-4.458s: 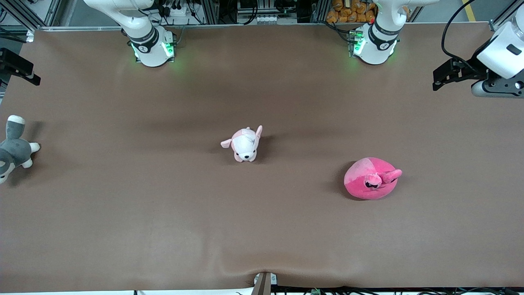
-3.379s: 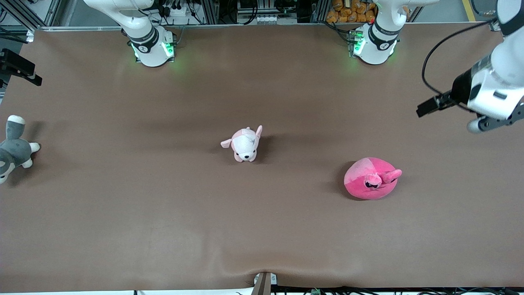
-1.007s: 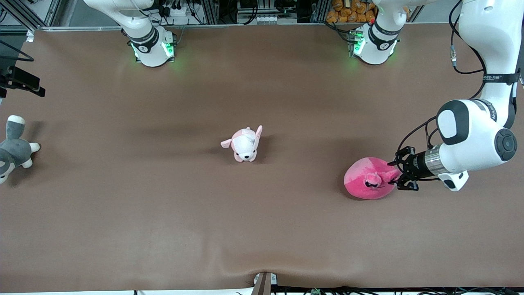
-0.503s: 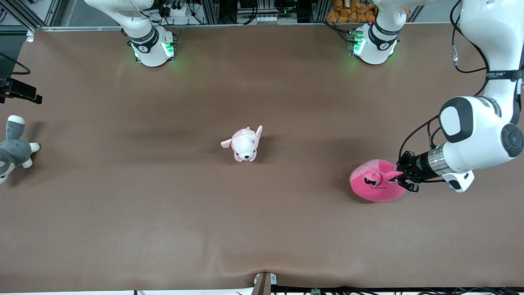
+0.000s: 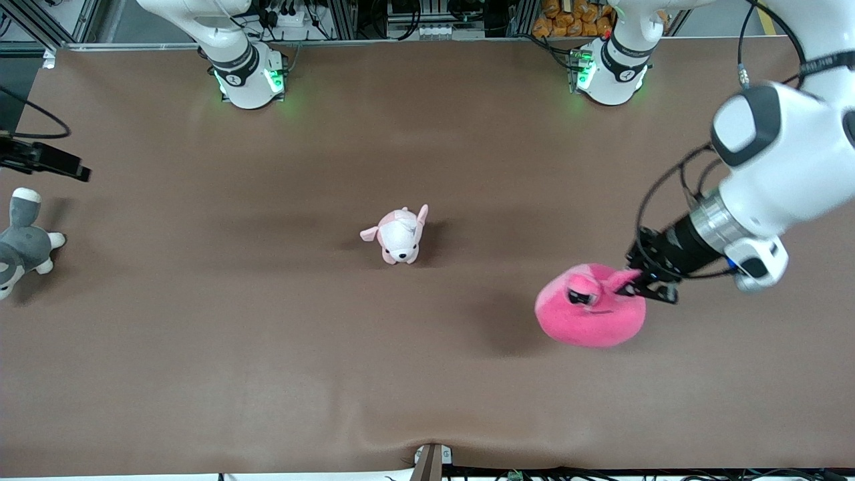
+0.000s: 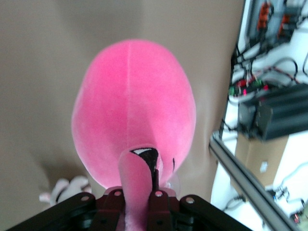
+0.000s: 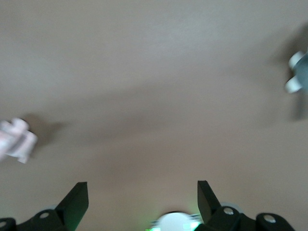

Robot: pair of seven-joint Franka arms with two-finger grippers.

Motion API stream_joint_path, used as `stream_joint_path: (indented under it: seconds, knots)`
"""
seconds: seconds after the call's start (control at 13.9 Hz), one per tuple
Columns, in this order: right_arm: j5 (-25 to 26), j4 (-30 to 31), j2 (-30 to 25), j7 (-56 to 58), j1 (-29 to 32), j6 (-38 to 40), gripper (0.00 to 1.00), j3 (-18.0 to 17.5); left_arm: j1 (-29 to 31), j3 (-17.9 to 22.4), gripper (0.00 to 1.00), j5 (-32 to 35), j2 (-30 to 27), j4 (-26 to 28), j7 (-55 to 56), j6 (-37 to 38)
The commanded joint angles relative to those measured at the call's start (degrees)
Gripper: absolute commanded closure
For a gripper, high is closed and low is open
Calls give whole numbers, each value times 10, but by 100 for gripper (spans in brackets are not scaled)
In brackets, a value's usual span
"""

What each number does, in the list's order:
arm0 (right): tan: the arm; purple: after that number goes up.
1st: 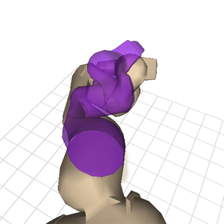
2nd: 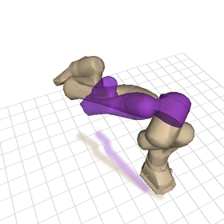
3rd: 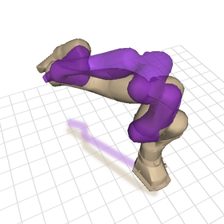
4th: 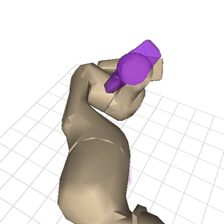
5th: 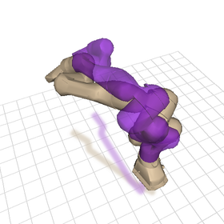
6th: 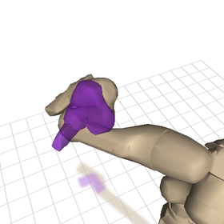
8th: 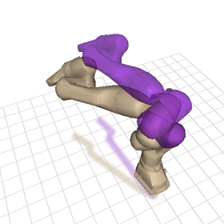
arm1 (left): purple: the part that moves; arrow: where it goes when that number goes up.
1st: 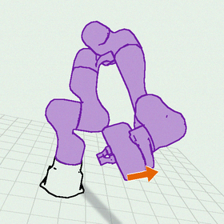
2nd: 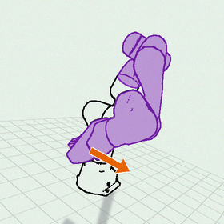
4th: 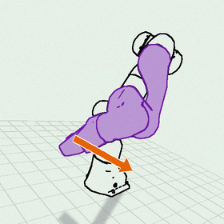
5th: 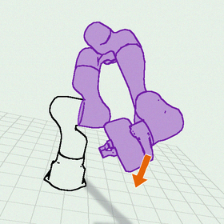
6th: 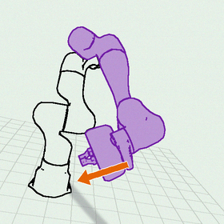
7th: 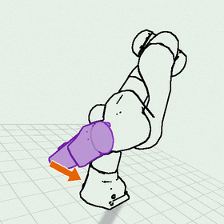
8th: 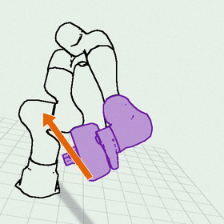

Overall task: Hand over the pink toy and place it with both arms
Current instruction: 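Carry the pink toy toward the middle while the right gripper reaches in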

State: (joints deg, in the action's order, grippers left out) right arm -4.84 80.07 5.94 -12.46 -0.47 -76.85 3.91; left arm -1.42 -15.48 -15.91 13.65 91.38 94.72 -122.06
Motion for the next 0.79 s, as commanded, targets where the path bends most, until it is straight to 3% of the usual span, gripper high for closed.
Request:
stream_joint_path:
  seconds: [0.0,0.36,0.72]
  knots:
    - [-78,-19,16,-156,-17,3,0,0,-52,-4,100,-1,-6,-37,83,5]
    - [-238,-28,35,-483,-50,-37,0,0,-182,-5,100,68,18,-82,242,-1]
    - [-245,-28,46,-735,-137,-139,0,0,-290,3,100,169,86,-145,409,-53]
